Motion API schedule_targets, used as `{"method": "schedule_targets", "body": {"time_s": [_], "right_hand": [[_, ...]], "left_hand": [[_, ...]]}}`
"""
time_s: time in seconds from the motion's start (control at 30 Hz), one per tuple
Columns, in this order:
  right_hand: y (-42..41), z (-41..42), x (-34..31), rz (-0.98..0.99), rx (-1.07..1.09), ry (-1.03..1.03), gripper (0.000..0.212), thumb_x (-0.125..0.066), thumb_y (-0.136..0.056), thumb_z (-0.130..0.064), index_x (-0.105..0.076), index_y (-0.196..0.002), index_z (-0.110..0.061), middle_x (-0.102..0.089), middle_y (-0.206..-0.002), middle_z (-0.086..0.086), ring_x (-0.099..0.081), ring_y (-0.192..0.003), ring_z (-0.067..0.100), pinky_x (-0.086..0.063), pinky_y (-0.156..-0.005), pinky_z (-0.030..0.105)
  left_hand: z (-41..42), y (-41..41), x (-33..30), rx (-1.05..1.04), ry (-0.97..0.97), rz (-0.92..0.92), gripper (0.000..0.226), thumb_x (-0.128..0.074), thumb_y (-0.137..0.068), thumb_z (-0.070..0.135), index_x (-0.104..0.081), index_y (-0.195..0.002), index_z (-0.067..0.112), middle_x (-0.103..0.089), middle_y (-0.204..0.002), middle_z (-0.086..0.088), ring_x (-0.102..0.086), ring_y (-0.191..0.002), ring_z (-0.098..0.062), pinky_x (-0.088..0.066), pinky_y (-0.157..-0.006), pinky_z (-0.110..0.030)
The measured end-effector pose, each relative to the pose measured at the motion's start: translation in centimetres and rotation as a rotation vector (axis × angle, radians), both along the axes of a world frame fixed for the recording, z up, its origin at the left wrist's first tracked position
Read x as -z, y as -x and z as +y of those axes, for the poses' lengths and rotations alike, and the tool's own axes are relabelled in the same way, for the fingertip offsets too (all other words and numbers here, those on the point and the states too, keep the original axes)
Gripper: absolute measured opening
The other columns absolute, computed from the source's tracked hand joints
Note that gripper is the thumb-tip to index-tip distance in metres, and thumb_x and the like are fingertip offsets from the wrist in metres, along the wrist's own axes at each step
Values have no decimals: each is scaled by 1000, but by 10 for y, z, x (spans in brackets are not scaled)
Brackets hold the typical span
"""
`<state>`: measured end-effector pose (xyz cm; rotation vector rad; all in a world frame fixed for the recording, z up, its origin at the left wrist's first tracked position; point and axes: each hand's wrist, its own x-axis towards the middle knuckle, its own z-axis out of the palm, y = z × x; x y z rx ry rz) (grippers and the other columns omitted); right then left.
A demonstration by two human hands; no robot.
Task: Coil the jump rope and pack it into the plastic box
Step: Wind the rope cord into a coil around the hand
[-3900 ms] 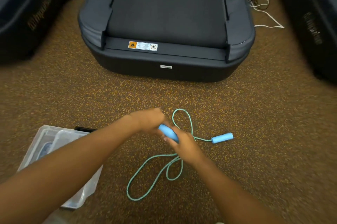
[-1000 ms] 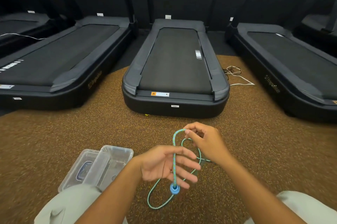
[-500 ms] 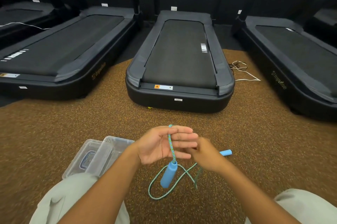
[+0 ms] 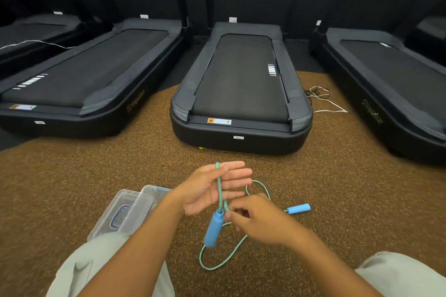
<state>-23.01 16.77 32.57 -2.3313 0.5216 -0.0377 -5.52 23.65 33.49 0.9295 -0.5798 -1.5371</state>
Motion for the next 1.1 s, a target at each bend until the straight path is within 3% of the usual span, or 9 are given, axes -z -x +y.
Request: {"method": "schedule_targets", "body": {"time_s": [0.17, 0.23, 0.3, 0.37, 0.47, 0.57, 0.7, 0.93, 1.1], "right_hand": [[6, -1, -17, -156, -15, 8, 32, -68, -93, -31, -66, -70, -8, -55, -59, 8, -38, -53, 8, -31, -54, 25], [10, -3, -30, -259, 39, -101, 23, -74, -90, -23, -72, -71, -10, -53, -53, -4, -39, -51, 4, -32, -54, 22], [12, -7, -45, -363, 71, -235, 14, -75, -91, -12, -77, -78, -8, -55, -57, -15, -39, -52, 0, -33, -54, 17], [13, -9, -59, -425, 52, -275, 11, -73, -94, -9, -79, -86, -7, -61, -61, -13, -42, -54, -1, -35, -54, 16], [8, -13, -61, -434, 75, -139, 11, -70, -96, -18, -81, -93, -20, -76, -77, -2, -51, -59, -2, -42, -58, 18], [0, -25, -51, -452, 183, -17, 11, -70, -97, -20, -81, -95, -24, -77, -84, -11, -69, -73, 4, -51, -69, 19], [-5, -40, -41, -446, 251, 83, 10, -70, -97, -23, -80, -96, -26, -77, -89, -14, -72, -88, 5, -55, -81, 25], [-11, -56, -21, -430, 315, 122, 10, -72, -96, -29, -81, -96, -33, -72, -85, -14, -68, -82, 1, -48, -74, 19], [-9, -62, -12, -434, 328, 43, 11, -74, -95, -27, -81, -95, -35, -75, -89, -10, -71, -88, 5, -54, -82, 27]], "left_hand": [[-1, 4, -2, 27, -6, -31, 43, -37, -106, 21, -50, -142, 1, -61, -141, -21, -58, -132, -38, -45, -108, -56], [0, 4, -3, 31, -23, -58, 43, -36, -107, 21, -51, -141, 2, -63, -139, -20, -58, -131, -38, -49, -105, -53], [1, 6, -5, 22, -28, -59, 42, -38, -106, 22, -54, -139, 1, -68, -130, -20, -65, -118, -37, -60, -91, -50], [2, 7, -7, 9, -31, -34, 40, -39, -106, 21, -57, -135, -1, -74, -113, -20, -74, -94, -29, -64, -73, -47], [2, 9, -6, 50, -24, -8, 41, -40, -108, 27, -56, -133, -2, -73, -103, -16, -73, -90, -27, -55, -89, -63], [1, 11, -3, 81, -53, -28, 44, -42, -108, 30, -51, -137, -2, -69, -118, -22, -69, -111, -37, -49, -93, -66], [-1, 15, 0, 139, -79, -54, 53, -37, -108, 40, -52, -140, 0, -60, -139, -27, -56, -130, -46, -53, -93, -64], [-2, 23, -1, 226, -111, -57, 66, -27, -104, 55, -59, -117, -2, -71, -109, -24, -70, -108, -41, -54, -92, -62], [-4, 23, 3, 298, -81, -104, 56, -35, -105, 50, -59, -116, 1, -69, -114, -22, -66, -114, -44, -50, -97, -64]]}}
